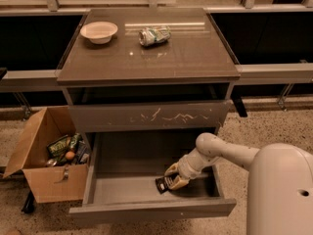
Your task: Pick rxbar chocolate from middle drawer and place on counter
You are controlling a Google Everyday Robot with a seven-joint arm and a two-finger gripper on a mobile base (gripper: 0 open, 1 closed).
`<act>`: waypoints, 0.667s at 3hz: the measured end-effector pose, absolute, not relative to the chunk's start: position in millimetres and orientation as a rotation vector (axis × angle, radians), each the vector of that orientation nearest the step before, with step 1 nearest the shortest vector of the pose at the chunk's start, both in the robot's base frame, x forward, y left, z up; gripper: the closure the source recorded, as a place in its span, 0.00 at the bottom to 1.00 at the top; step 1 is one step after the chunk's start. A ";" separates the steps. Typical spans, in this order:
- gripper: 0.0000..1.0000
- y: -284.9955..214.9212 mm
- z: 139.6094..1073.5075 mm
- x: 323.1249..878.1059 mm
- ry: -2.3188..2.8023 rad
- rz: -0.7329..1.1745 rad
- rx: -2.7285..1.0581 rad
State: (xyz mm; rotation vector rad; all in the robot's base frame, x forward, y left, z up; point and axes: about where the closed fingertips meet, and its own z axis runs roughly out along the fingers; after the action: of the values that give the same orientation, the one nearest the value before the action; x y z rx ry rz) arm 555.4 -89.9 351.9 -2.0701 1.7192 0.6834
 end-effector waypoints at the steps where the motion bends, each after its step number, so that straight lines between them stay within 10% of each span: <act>1: 0.95 -92.0 355.1 555.9 1.712 0.675 -2.078; 2: 1.00 -98.9 384.8 555.0 1.681 0.622 -2.050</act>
Offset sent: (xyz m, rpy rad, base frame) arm 0.0015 -0.0250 0.0884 0.0471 -0.1649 -0.0373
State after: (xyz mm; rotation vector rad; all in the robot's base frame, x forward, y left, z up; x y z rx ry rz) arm 555.0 -98.9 384.8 -2.0503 1.6810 0.6221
